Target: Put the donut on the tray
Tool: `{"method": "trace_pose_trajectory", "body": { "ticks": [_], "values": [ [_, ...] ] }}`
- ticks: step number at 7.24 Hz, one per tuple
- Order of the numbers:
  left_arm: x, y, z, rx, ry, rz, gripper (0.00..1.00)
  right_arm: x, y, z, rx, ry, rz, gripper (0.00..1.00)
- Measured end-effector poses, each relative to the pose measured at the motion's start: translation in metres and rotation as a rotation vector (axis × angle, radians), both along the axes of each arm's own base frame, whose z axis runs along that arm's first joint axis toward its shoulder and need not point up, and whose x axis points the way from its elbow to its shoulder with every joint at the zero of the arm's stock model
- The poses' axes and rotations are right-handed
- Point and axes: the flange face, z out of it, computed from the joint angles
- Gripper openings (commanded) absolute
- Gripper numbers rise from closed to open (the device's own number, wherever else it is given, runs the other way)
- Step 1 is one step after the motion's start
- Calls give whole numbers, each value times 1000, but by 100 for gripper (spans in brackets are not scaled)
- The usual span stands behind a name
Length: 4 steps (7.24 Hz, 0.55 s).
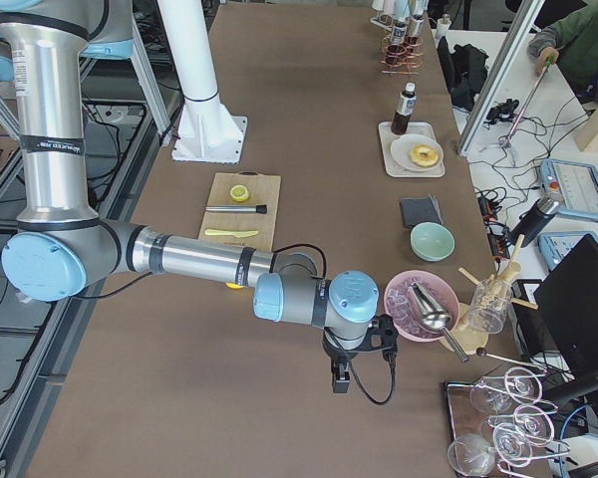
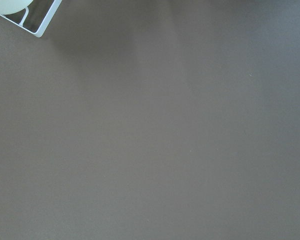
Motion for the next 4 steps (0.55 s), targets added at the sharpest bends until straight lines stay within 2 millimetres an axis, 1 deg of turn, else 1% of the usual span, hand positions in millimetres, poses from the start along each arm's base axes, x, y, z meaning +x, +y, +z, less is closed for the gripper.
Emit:
{"method": "trace_pose_trajectory", "body": {
  "ticks": [2,4],
  "values": [
    [0,1,0,-1,0,0,99,0,6,4,-8,-2,0,100],
    [0,6,4,-6,1,0,99,-1,10,6,-12,-2,0,100]
  ]
}}
